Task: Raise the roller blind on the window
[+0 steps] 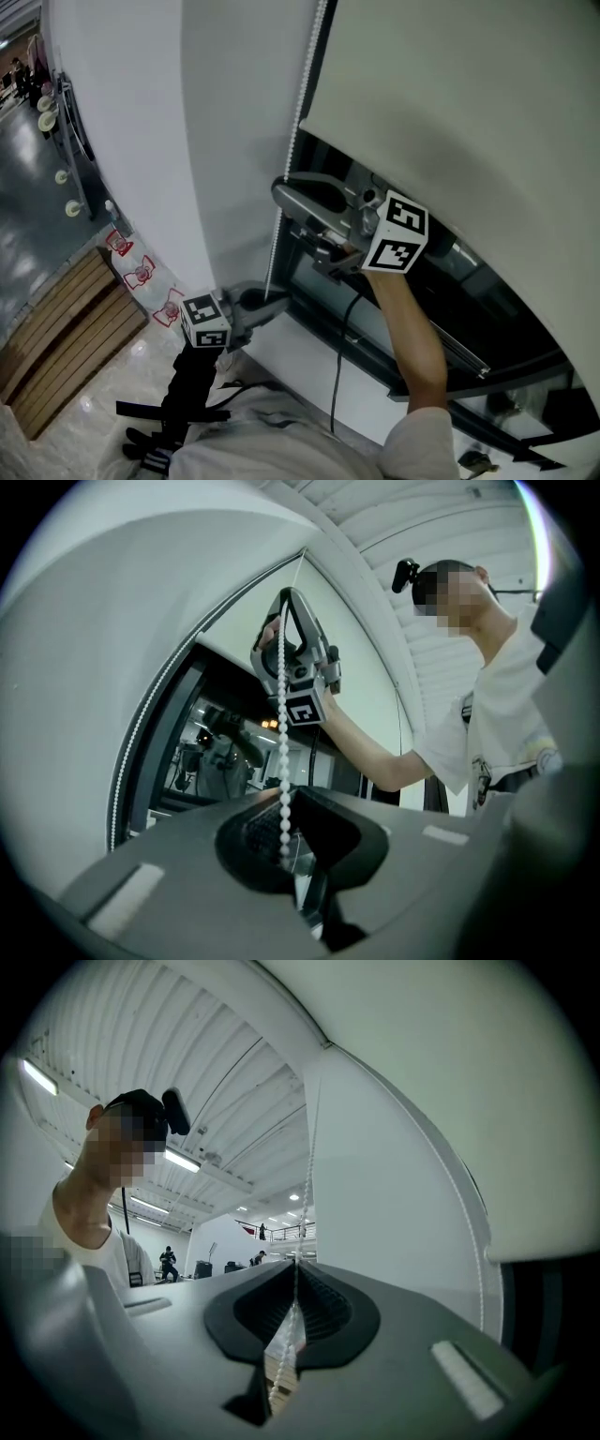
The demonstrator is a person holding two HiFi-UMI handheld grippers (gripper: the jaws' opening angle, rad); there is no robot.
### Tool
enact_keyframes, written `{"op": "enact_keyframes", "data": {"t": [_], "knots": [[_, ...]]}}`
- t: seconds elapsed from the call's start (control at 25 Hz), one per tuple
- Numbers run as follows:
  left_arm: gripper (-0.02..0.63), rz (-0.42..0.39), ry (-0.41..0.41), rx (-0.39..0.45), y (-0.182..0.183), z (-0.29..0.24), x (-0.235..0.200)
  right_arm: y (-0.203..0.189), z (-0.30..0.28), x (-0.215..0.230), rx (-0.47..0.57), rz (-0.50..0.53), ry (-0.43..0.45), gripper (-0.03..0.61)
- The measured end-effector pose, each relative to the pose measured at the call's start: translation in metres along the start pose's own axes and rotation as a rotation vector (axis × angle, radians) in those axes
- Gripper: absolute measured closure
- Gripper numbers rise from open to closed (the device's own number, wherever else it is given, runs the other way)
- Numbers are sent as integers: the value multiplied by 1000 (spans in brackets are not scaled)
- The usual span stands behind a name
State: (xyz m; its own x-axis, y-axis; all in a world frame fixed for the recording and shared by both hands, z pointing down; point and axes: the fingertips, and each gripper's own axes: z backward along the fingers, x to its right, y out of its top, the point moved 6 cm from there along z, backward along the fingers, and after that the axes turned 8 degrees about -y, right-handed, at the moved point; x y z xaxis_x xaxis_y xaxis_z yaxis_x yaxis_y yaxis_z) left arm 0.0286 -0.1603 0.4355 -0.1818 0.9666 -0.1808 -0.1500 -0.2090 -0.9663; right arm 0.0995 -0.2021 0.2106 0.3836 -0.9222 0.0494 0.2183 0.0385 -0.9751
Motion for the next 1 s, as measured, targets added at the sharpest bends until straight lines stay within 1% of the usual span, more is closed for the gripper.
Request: {"op": "enact_keyframes", "data": {"t": [0.32,0.64,0.72,0.84,1.0], "knots": [[615,5,20,8,2,7,-2,-61,8,-5,-90,-50,-17,566],[615,8,38,-7,-4,11,-3,-145,20,-15,-270,-73,-44,566],[615,11,39,-10,-6,12,-4,-162,24,-16,-301,-88,-51,566],[615,15,33,-13,-9,10,-4,-170,28,-17,-301,-112,-62,566],[615,11,27,5,-4,8,-3,-163,33,-16,-247,-138,-72,560]]}}
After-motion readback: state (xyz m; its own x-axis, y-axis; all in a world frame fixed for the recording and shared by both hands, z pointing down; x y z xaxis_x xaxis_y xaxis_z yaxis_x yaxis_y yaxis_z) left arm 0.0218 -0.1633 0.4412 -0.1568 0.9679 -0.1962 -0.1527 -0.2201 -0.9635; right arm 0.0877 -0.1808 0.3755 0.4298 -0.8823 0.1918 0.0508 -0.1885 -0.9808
